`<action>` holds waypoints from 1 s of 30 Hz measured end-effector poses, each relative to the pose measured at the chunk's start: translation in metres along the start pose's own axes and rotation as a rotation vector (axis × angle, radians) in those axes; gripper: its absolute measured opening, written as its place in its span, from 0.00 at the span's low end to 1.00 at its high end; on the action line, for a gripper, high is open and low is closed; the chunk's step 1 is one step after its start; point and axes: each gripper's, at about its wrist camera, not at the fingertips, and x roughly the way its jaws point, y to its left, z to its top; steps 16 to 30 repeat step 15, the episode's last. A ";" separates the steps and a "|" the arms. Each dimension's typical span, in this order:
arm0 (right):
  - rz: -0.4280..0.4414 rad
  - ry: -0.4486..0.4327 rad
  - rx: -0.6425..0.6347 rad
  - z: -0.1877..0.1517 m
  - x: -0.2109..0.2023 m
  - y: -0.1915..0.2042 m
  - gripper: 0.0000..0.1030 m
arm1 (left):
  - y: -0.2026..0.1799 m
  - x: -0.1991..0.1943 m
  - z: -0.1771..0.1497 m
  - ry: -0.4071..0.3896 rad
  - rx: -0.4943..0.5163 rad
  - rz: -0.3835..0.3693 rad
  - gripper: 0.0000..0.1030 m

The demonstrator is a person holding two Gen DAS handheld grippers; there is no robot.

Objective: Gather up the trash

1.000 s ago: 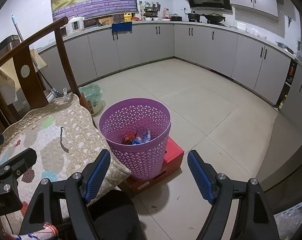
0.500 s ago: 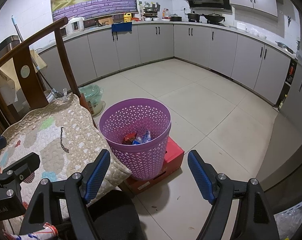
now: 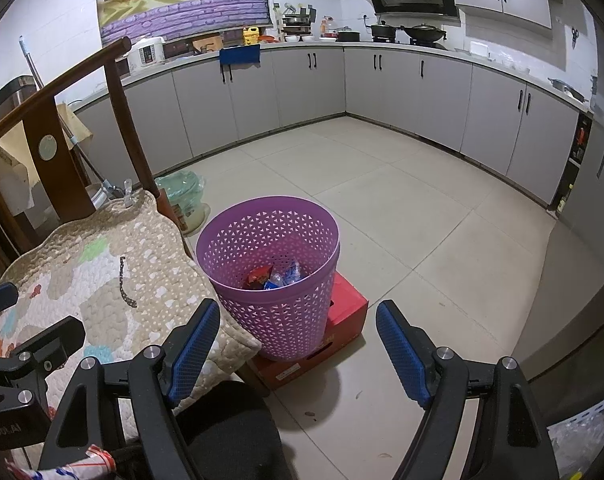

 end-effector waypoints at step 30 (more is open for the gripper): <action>0.002 0.005 0.017 0.000 0.002 -0.005 0.83 | -0.002 0.001 -0.001 0.007 -0.001 -0.031 1.00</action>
